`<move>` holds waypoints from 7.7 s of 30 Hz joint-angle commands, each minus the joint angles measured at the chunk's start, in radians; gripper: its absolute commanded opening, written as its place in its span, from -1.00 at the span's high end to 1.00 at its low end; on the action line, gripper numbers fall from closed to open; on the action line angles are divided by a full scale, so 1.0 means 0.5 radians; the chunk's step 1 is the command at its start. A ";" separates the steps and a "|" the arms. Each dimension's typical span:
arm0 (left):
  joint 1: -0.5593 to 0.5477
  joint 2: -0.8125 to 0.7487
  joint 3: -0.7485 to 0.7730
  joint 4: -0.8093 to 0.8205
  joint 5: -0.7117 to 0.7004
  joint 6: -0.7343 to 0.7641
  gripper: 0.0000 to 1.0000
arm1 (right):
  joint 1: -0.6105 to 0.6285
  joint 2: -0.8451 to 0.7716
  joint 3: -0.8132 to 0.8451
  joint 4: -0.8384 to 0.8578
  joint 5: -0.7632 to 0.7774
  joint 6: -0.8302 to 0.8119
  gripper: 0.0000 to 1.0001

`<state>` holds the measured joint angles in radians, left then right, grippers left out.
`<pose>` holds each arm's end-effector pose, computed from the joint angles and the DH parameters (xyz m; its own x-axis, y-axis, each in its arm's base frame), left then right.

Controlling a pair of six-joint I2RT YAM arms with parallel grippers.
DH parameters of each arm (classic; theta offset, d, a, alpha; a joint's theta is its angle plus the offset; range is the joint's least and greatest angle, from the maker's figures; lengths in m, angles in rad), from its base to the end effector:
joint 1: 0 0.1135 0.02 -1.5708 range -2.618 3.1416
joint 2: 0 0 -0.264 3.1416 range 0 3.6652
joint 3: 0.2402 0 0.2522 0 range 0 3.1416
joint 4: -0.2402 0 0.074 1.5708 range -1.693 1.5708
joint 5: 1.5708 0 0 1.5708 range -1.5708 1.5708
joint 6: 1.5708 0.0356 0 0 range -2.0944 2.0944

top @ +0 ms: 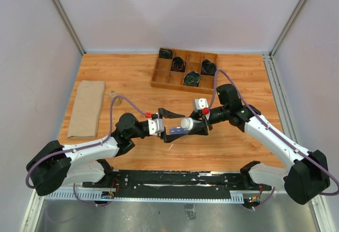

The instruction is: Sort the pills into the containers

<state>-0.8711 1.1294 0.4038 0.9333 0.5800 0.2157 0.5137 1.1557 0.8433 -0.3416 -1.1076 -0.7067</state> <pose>0.1344 -0.1899 0.2559 0.3406 -0.1266 -0.9316 0.9340 0.1592 0.3198 0.1903 0.1439 0.2822 0.1411 -0.2535 -0.9570 -0.9813 -0.1635 -0.1014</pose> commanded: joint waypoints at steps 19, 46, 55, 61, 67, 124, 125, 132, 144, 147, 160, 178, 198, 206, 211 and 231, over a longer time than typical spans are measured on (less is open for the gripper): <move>0.055 0.115 0.097 0.123 0.110 -0.124 -0.06 | -0.027 -0.022 0.048 -0.001 -0.069 -0.010 0.99; -0.315 -0.053 -0.167 0.270 -1.033 -1.425 0.99 | -0.027 0.015 0.064 0.048 0.073 0.083 0.99; -0.339 -0.056 0.162 -0.470 -1.102 -1.527 1.00 | -0.028 -0.001 0.067 0.037 0.075 0.074 0.99; -0.338 -0.030 0.336 -0.942 -1.138 -1.736 1.00 | -0.028 -0.020 0.066 0.031 0.094 0.056 0.99; -0.339 -0.073 0.372 -1.112 -1.344 -1.972 0.99 | -0.026 -0.026 0.069 0.032 0.127 0.050 0.99; 0.193 -0.049 -0.008 0.217 0.335 -0.138 -0.84 | -0.046 -0.013 0.099 -0.158 -0.101 -0.154 0.99; 0.193 -0.021 0.020 0.203 0.332 -0.140 -0.79 | -0.046 -0.013 0.099 -0.160 -0.101 -0.154 0.99; 0.193 0.104 0.110 0.136 0.323 -0.146 -0.51 | -0.046 -0.017 0.102 -0.164 -0.106 -0.154 0.99; 0.193 0.188 0.158 0.101 0.352 -0.184 -0.27 | -0.046 -0.020 0.106 -0.168 -0.110 -0.152 0.99; 0.193 0.206 0.168 0.103 0.365 -0.195 -0.24 | -0.046 -0.019 0.105 -0.169 -0.110 -0.151 0.99; 0.193 0.251 0.189 0.115 0.422 -0.252 -0.04 | -0.046 -0.017 0.104 -0.169 -0.113 -0.151 0.99; -0.003 0.172 0.001 0.326 -0.311 -1.152 0.99 | -0.046 0.034 0.124 -0.110 0.032 -0.027 0.99; -0.272 0.079 0.005 0.131 -1.162 -1.957 0.87 | -0.047 0.105 0.149 -0.072 0.198 0.075 0.99; -0.271 0.109 0.040 0.075 -1.079 -1.950 0.05 | -0.046 0.103 0.151 -0.072 0.196 0.080 0.99; -0.271 0.054 0.012 0.017 -1.105 -1.896 -0.31 | -0.046 0.096 0.151 -0.075 0.194 0.080 0.99; -0.271 -0.285 -0.235 -0.263 -0.817 -1.156 -0.58 | -0.054 0.079 0.148 -0.082 0.149 0.072 0.99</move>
<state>-0.9974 1.0416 0.2989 0.8173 0.0769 -0.5694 0.5014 1.2034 0.8894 -0.3901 -1.0096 -0.6605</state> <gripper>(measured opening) 0.764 0.539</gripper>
